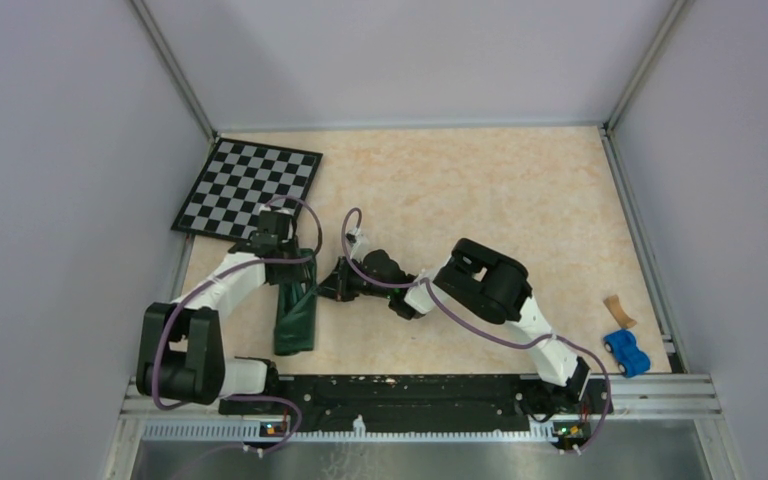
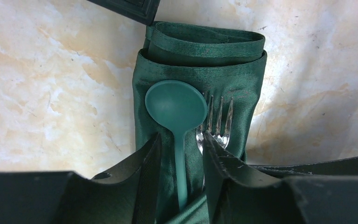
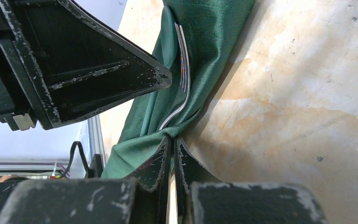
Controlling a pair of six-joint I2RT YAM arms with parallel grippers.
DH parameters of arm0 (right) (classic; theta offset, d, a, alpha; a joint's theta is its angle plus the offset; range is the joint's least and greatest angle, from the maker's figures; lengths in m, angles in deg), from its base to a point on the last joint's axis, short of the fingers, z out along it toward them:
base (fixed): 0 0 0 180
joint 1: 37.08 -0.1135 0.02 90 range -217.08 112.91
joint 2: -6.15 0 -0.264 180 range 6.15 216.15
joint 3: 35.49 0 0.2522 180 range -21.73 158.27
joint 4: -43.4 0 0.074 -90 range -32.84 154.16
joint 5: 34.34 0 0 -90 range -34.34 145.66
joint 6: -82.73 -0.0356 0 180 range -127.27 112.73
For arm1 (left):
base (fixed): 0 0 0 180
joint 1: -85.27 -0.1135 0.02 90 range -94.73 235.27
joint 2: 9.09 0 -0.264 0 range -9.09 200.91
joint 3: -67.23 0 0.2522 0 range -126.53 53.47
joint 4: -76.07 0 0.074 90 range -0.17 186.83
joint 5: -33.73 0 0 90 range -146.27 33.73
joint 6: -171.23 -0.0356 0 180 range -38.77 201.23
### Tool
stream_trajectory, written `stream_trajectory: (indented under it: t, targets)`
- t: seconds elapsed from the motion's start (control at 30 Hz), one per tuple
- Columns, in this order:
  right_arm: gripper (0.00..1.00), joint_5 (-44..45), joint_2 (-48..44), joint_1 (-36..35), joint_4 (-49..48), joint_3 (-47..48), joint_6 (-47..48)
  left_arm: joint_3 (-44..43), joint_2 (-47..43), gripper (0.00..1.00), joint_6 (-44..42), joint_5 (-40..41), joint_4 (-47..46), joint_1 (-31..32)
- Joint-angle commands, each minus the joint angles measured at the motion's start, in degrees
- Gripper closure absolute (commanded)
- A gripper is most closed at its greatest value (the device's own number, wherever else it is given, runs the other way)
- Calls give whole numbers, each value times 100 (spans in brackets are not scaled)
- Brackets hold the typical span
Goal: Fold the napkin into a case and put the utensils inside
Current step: Insert the spoon into the folded napkin, then reset both arms
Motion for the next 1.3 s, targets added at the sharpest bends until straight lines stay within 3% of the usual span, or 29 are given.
stream_trajectory:
  t: [0.0, 0.03, 0.2, 0.37, 0.57, 0.73, 0.87, 1.0, 1.1, 1.27]
  targets:
    - [100, 110, -201, -10, 149, -52, 284, -43, -340, 55, -18, 11, -102, -14]
    - [100, 98, -214, -10, 220, -20, 295, -71, -430, 53, -23, -43, -30, -14]
    - [64, 395, -680, -31, 930, -82, 415, -382, -1285, 43, -262, -312, 335, 9]
    - [49, 962, -1762, -19, 2693, -259, 504, -481, -2545, 41, -951, -1373, 71, 29]
    - [38, 1947, -4299, 157, 5224, -946, 1911, -691, -3178, 37, -514, -3829, -1147, 176]
    - [27, 3253, -6848, 478, 8007, -564, 2951, -1011, -3425, 33, 241, -4855, -2930, 473]
    - [25, 3918, -8114, 500, 9624, 809, 3400, -1477, -3526, 27, 756, -4830, -4133, 478]
    - [23, 4054, -8560, 497, 10650, 2584, 3479, -1790, -3624, 20, 1194, -4207, -4818, 478]
    - [23, 4107, -8696, 502, 10911, 3275, 3572, -1888, -3695, 16, 1274, -3794, -5091, 480]
    - [22, 4142, -8930, 500, 10775, 3516, 3846, -2185, -3683, 14, 1218, -3462, -4808, 479]
